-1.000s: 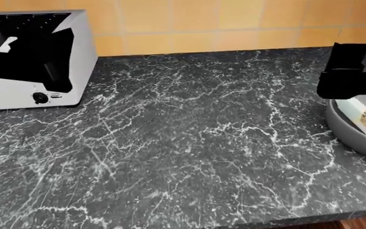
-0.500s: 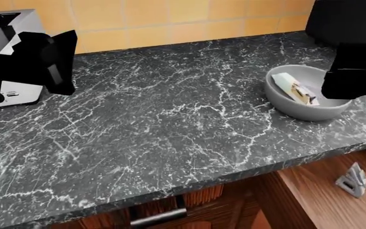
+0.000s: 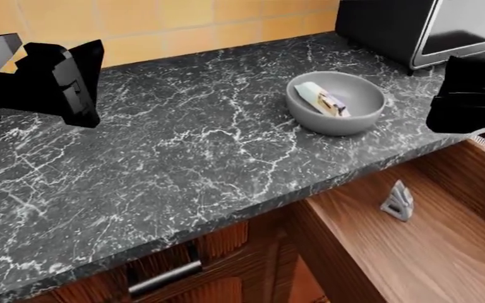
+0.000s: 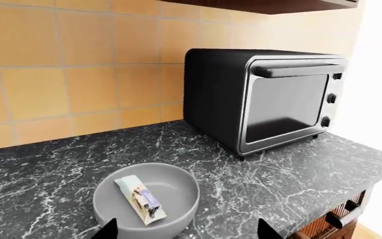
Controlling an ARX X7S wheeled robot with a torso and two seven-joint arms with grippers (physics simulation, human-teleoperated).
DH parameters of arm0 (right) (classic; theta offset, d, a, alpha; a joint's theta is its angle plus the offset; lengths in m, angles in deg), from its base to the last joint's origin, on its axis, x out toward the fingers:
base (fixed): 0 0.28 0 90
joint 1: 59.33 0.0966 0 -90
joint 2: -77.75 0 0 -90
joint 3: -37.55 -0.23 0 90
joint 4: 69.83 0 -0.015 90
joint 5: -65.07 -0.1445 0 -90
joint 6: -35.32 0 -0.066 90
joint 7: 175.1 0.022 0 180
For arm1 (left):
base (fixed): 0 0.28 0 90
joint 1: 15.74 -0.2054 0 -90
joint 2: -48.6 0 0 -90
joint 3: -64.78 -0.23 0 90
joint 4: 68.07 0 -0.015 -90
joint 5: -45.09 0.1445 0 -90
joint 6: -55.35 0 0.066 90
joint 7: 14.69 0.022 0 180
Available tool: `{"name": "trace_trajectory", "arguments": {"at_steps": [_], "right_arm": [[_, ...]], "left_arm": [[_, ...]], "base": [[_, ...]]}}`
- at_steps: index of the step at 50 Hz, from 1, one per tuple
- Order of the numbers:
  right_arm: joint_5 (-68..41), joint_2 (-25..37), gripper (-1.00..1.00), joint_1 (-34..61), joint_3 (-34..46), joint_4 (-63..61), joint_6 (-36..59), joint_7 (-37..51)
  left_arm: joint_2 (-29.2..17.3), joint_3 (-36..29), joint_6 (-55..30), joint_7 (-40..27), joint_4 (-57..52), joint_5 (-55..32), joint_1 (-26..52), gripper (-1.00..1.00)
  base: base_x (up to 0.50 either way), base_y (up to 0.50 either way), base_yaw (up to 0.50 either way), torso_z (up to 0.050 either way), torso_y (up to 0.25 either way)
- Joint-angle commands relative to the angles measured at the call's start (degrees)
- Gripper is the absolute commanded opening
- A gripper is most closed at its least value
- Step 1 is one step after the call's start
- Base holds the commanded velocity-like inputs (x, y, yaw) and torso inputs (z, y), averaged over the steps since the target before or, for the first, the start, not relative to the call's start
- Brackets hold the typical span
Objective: Place the bar in the bowl and close the drawer.
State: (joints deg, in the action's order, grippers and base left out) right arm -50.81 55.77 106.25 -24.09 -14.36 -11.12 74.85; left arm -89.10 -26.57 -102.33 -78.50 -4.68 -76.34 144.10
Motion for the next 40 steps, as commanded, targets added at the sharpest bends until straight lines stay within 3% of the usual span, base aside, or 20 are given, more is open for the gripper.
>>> {"name": "trace_trajectory", "arguments": {"at_steps": [1,40], "right_arm": [[-0.32,0.13,1.0,0.0,-0.12,-0.14,-0.09,-0.01],[-0.32,0.9,1.0,-1.56,-1.0,-0.92,-1.6,-0.95]], "left_arm": [[-0.27,-0.37,0.45,0.16,-0.23,-0.27,0.26,1.0],[-1.05,-1.11,1.12,1.62,-0.86,0.11,0.35,1.0]], "base": [[-0.1,0.04,-0.5,0.0,0.0],[-0.09,0.06,-0.5,0.0,0.0]]}}
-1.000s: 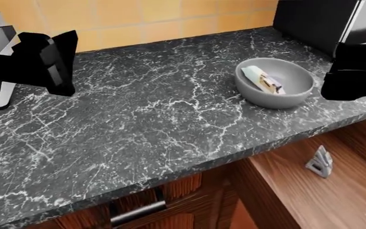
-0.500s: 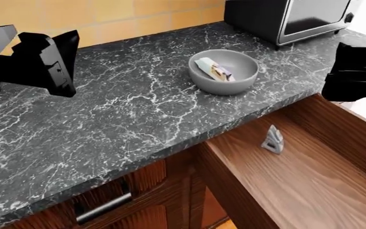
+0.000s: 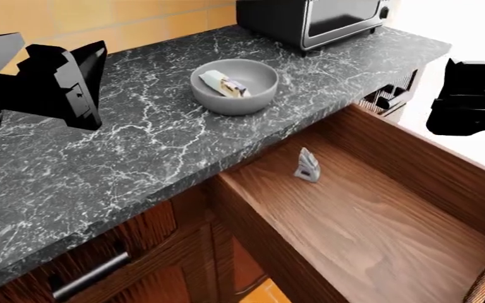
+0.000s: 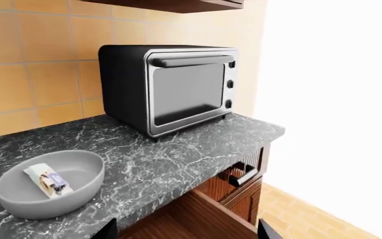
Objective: Place the bar in the bowl and close the drawer.
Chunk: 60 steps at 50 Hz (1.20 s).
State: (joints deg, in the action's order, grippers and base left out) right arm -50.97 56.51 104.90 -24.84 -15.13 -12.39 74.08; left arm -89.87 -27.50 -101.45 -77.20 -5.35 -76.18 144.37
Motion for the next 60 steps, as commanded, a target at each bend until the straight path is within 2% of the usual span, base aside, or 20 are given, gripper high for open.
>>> {"name": "trace_trajectory", "arguments": {"at_steps": [1,41,60], "right_arm": [[-0.21,0.19,1.0,-0.18,-0.26,-0.16,-0.32,-0.16],[-0.63,0.56,1.0,-1.16,-0.56,-0.33,-1.08,-0.45],[-0.91,0.64,1.0,-1.95,-0.63,-0.24,-1.71,-0.64]], "left_arm": [[-0.3,-0.2,0.25,0.37,-0.22,-0.04,0.07,1.0],[-1.1,-1.27,1.07,1.4,-0.9,-0.42,0.33,1.0],[-1.46,-1.64,1.5,1.77,-1.17,-0.29,0.28,1.0]], "base": [[-0.08,0.07,-0.5,0.0,0.0],[-0.08,0.08,-0.5,0.0,0.0],[-0.12,0.18,-0.5,0.0,0.0]]}}
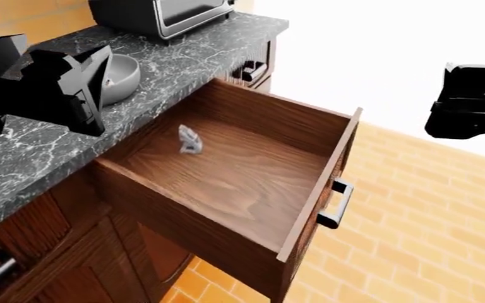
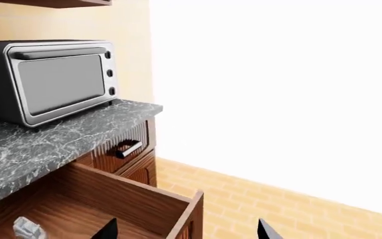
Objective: Place the bar in the bowl and close the drawer.
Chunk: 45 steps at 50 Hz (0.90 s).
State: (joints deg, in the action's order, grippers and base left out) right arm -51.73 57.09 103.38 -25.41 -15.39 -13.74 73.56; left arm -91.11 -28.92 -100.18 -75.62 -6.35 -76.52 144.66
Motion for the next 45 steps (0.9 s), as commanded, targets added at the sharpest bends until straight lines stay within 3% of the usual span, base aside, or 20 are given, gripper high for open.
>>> {"name": "trace_trajectory", "arguments": {"at_steps": [1,38,45], "right_arm": [[-0.22,0.07,1.0,-0.43,-0.07,0.01,-0.37,-0.1],[-1.41,-0.25,1.0,-1.31,-0.18,0.72,-1.53,-0.22],[-1.8,-0.4,1.0,-1.26,0.17,1.41,-2.0,1.57]], "left_arm": [[-0.24,-0.24,0.28,0.21,-0.15,0.01,-0.02,1.0],[-0.96,-0.88,0.81,1.35,-0.62,0.03,0.27,1.0],[-1.1,-1.05,1.02,1.35,-0.71,0.0,0.25,1.0]], "base": [[-0.13,0.22,-0.5,0.0,0.0],[-0.11,0.25,-0.5,0.0,0.0],[-0.11,0.05,0.0,0.0,0.0]]}}
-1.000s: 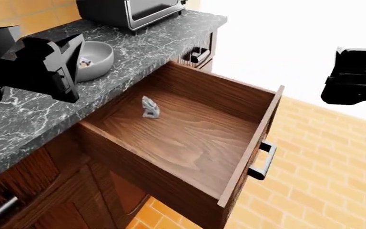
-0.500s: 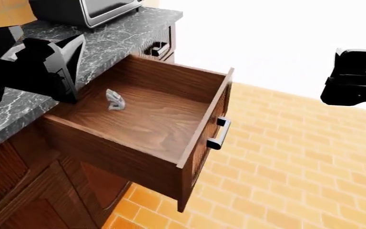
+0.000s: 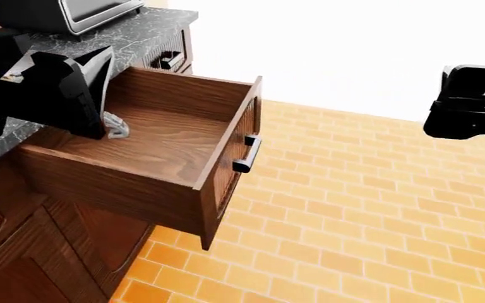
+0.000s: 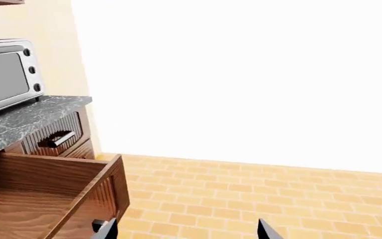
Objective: Place the bar in the bowl and close the drawer.
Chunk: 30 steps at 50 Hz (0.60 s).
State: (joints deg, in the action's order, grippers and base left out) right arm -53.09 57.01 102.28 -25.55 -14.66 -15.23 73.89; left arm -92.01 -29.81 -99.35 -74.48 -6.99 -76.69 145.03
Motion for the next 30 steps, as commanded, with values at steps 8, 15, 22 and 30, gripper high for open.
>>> {"name": "trace_trajectory", "arguments": {"at_steps": [8,15,22,30], "right_arm": [[-0.27,-0.43,1.0,1.2,1.14,0.75,1.04,3.28],[-0.43,-0.23,1.0,1.58,1.14,0.67,1.33,3.65],[-0.27,0.22,1.0,1.12,0.57,0.16,0.79,2.78],[0.0,0.45,1.0,0.85,0.29,-0.28,0.59,2.39]], "left_arm": [[-0.37,-0.33,0.44,0.16,-0.22,0.17,-0.08,1.0],[-0.49,-0.64,0.69,-0.04,-0.45,-0.05,0.2,1.0],[-0.5,-0.97,0.84,-0.08,-0.49,0.03,0.36,1.0],[-0.59,-1.23,0.94,-0.01,-0.54,0.13,0.59,1.0]], "base": [[0.41,0.07,0.0,0.0,0.0],[0.51,0.04,0.0,0.0,0.0],[0.52,-0.04,0.0,0.0,0.0],[0.37,-0.4,0.0,0.0,0.0]]}}
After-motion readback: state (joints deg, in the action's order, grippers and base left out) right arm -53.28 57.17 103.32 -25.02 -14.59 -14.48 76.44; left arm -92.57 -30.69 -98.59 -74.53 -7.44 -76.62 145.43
